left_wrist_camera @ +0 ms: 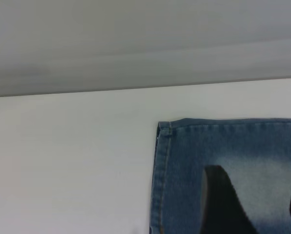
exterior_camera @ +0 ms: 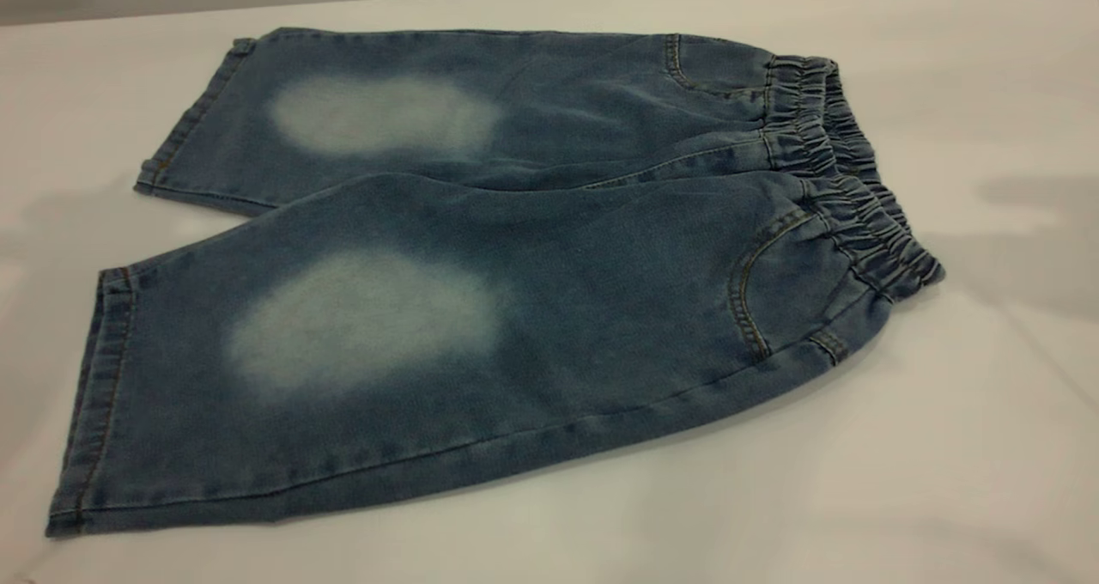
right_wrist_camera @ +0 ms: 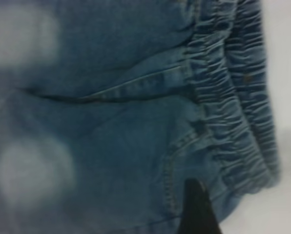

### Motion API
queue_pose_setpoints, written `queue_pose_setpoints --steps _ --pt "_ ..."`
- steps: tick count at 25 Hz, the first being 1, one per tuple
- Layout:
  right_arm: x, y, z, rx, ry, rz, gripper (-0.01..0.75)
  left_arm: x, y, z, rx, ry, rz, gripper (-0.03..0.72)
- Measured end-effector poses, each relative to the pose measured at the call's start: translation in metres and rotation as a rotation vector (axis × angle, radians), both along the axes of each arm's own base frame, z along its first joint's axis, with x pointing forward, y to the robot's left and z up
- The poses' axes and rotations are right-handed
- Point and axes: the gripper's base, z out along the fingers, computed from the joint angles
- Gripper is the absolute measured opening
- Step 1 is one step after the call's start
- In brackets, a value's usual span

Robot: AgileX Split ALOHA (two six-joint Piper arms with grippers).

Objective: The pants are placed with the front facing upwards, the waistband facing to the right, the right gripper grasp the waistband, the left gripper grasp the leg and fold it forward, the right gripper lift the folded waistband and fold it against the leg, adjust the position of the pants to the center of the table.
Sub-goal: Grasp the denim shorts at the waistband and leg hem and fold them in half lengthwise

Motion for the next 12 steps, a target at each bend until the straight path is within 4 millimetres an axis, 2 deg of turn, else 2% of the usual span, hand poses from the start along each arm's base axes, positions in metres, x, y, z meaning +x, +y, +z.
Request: queue_pose_setpoints --steps 3,7,12 --pt "0.001 -0.016 -0.013 0.087 0.008 -0.022 0.398 0.000 0.000 0.000 -0.001 0.003 0.000 0.325" --pt "0.004 -0.033 -0.039 0.113 0.018 -0.068 0.398 -0.001 0.000 -0.002 -0.002 0.021 -0.002 0.325" --pt "0.008 -0.033 -0.068 0.140 0.056 -0.042 0.398 -0.001 0.000 -0.001 -0.007 0.019 0.000 0.325"
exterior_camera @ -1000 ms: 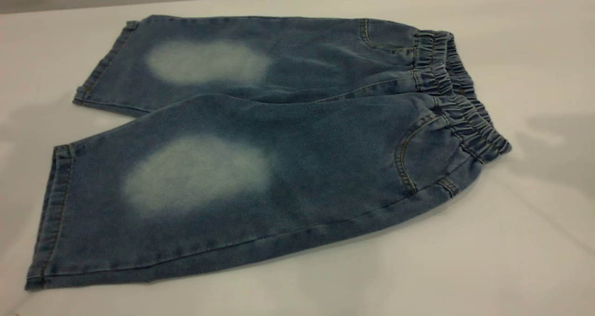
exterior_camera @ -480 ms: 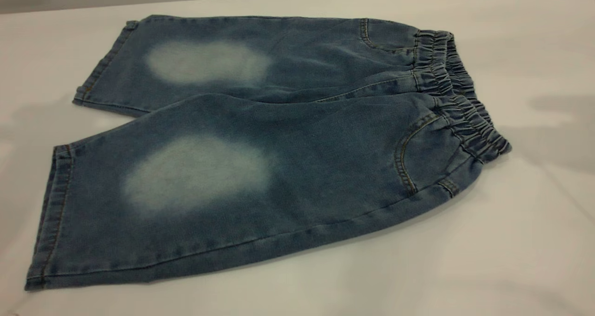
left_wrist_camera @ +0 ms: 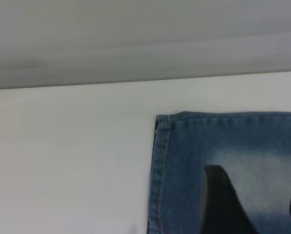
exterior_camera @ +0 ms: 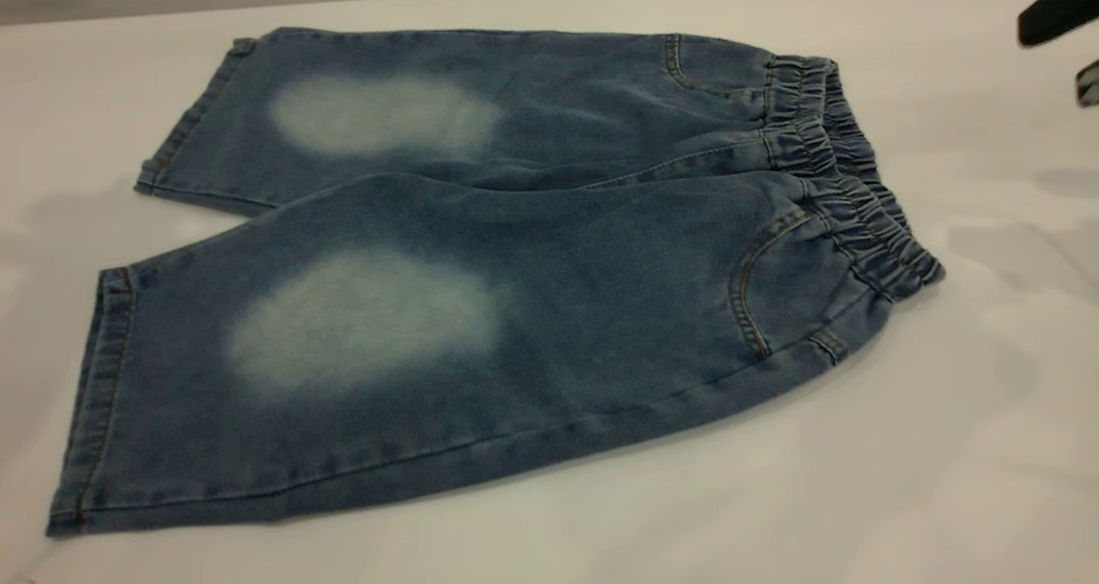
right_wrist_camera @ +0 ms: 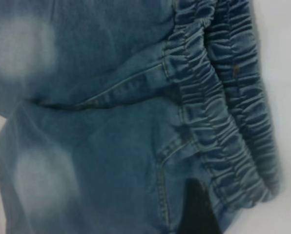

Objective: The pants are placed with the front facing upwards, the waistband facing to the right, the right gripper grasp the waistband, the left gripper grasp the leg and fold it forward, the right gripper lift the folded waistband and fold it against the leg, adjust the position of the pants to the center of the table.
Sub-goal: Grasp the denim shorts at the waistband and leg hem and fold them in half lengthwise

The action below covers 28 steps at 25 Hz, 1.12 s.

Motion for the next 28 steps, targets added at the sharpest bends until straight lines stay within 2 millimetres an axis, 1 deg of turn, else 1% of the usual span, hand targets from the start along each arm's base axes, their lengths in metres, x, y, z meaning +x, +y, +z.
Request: queue_pose_setpoints --steps 3,8,28 --pt "0.003 0.000 -0.017 0.013 0.018 0.002 0.398 0.000 0.000 0.000 -0.003 -0.001 0.001 0.325" --pt "0.001 0.001 -0.044 0.042 0.100 0.017 0.398 0.000 0.000 0.000 -0.002 -0.001 0.000 0.325" --pt "-0.007 0.007 -0.097 0.134 0.219 0.058 0.398 0.000 0.000 0.000 -0.002 -0.003 0.000 0.325"
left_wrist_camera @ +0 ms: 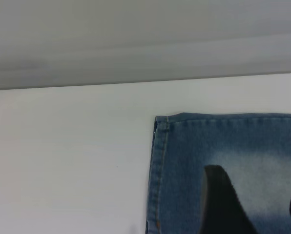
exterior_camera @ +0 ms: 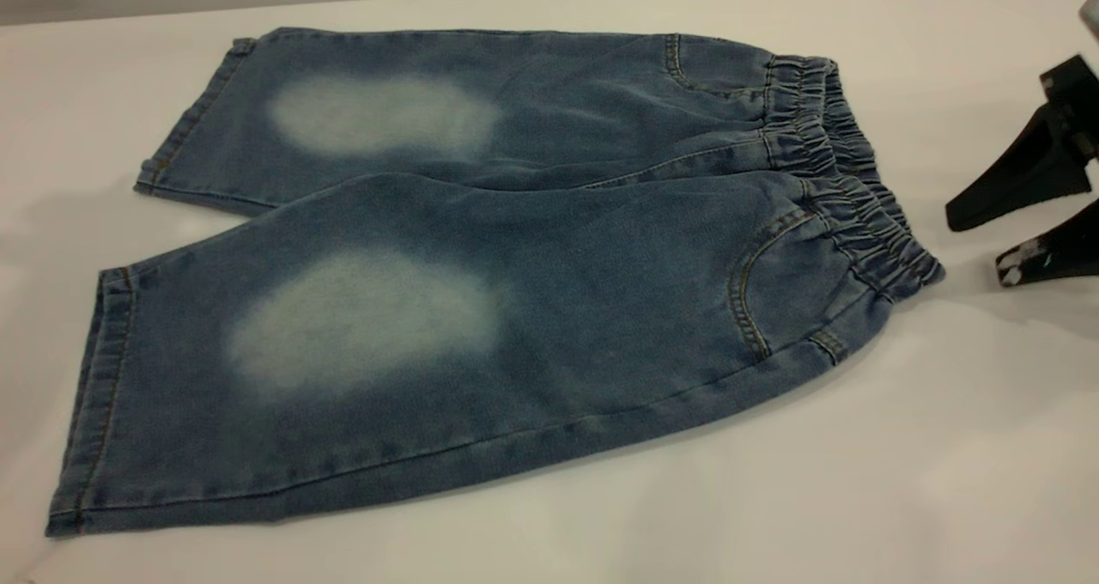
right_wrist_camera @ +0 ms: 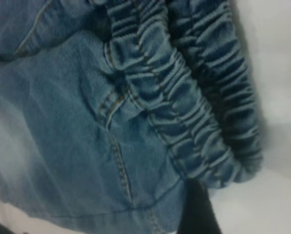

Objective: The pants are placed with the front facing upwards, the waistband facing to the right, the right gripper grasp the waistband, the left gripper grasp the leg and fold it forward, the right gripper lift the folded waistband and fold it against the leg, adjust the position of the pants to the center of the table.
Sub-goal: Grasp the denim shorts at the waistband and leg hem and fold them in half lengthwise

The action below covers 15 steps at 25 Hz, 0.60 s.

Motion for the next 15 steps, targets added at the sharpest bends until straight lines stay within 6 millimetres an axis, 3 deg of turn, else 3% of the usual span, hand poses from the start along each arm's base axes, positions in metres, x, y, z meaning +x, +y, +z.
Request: queue_pose_setpoints --steps 15 --pt "-0.003 0.007 -0.026 0.105 -0.011 0.009 0.397 0.000 0.000 0.000 0.000 0.000 0.000 0.325"
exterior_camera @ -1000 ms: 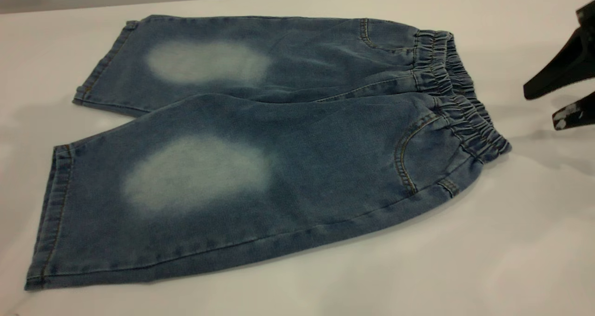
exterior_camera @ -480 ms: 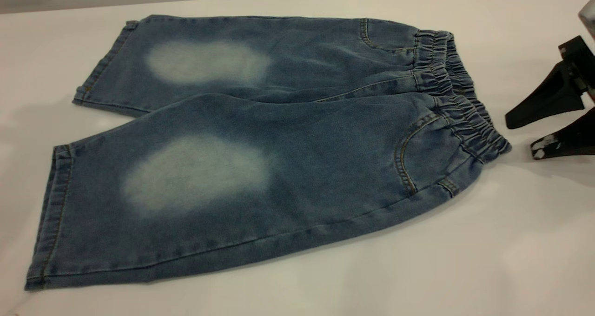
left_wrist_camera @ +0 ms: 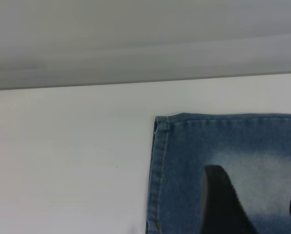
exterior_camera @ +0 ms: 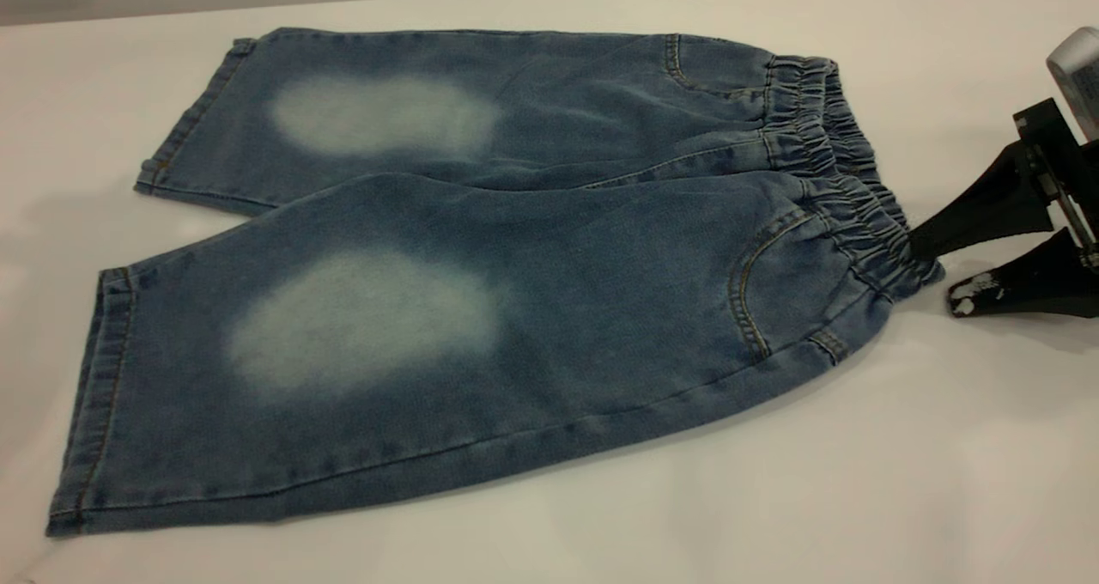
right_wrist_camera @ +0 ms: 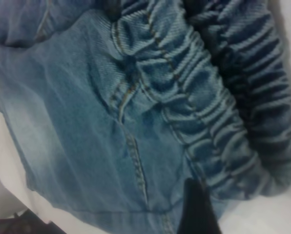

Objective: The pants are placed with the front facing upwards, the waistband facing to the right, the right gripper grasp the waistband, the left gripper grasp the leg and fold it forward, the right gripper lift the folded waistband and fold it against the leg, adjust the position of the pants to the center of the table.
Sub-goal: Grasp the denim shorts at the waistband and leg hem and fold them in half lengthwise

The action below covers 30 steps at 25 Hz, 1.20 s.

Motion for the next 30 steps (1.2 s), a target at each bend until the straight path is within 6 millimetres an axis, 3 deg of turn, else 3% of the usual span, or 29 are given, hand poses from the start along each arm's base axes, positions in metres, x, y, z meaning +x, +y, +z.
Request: queue_pose_setpoints --steps 23,26,30 --pt "0.007 0.021 0.001 0.006 -0.080 0.035 0.388 0.000 0.000 0.000 0.002 -0.001 0.000 0.325" --pt "0.008 0.021 0.001 0.004 -0.083 0.017 0.334 0.000 0.000 0.000 0.002 -0.001 0.000 0.325" --pt "0.009 0.019 0.000 -0.022 -0.085 0.014 0.194 -0.001 0.000 -0.001 0.001 0.018 -0.003 0.325"
